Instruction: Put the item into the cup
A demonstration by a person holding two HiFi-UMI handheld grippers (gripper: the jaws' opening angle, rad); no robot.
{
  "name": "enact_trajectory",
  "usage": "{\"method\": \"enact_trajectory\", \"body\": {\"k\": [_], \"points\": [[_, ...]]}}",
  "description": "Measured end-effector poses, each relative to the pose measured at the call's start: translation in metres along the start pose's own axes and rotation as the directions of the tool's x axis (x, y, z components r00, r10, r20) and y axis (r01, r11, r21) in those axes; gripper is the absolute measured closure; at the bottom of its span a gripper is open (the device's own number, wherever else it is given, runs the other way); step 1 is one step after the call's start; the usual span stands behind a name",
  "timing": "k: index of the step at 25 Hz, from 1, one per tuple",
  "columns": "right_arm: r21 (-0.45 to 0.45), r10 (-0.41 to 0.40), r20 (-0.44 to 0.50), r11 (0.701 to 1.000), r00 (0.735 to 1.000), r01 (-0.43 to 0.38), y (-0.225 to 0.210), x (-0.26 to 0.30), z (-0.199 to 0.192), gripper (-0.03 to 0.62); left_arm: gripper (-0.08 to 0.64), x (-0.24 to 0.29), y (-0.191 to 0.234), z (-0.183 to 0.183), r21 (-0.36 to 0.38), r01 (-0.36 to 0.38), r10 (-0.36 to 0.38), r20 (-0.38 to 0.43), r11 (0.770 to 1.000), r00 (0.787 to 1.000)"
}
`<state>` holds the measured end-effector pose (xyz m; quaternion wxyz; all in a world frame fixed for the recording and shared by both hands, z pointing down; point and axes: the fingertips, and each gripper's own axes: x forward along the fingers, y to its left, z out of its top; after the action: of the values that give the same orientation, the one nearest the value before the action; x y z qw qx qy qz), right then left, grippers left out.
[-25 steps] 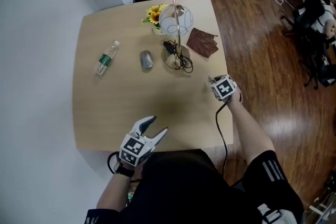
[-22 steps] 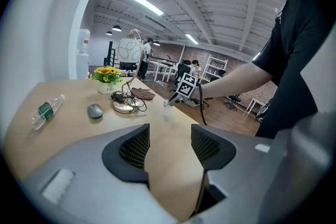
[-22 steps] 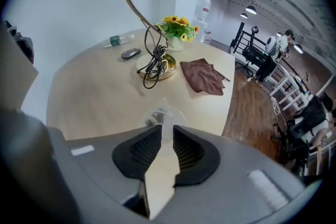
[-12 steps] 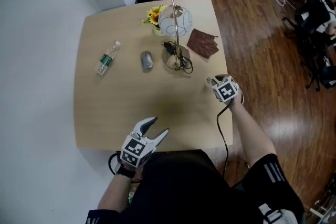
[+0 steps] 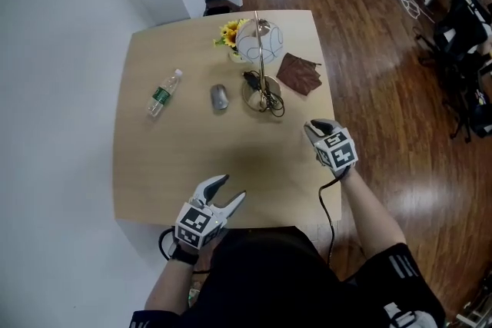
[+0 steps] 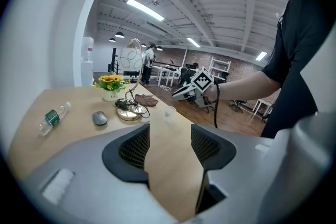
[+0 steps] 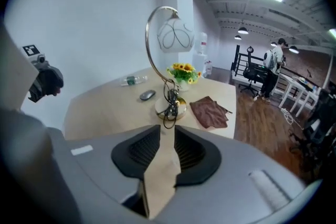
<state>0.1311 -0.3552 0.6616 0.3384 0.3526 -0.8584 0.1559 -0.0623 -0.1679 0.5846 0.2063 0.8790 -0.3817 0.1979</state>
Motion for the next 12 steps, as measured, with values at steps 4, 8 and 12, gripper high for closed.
{"method": "enact_trajectory", "body": {"k": [4,8,12], "points": [[-0.009,0.095,0.168,0.995,0.981,-0.095,0.041,-0.034,0.033,0.495,0.316,-0.01,0.005,0.008,0.006,-0.043,0.042,0.034,0.999,0.999],[-0.022,0.171,0.275,0.985,0.946,-0.172,0.078,-0.069,0.044,0.521,0.316,-0.022,0.0,0.011,0.0,-0.066,0.065,0.056,0.998,0.996],[0.024,0.209,0.333,0.973,0.919,-0.23,0.101,-0.098,0.039,0.553,0.316,-0.032,-0.012,0.011,0.011,-0.067,0.067,0.061,0.998,0.996]]}}
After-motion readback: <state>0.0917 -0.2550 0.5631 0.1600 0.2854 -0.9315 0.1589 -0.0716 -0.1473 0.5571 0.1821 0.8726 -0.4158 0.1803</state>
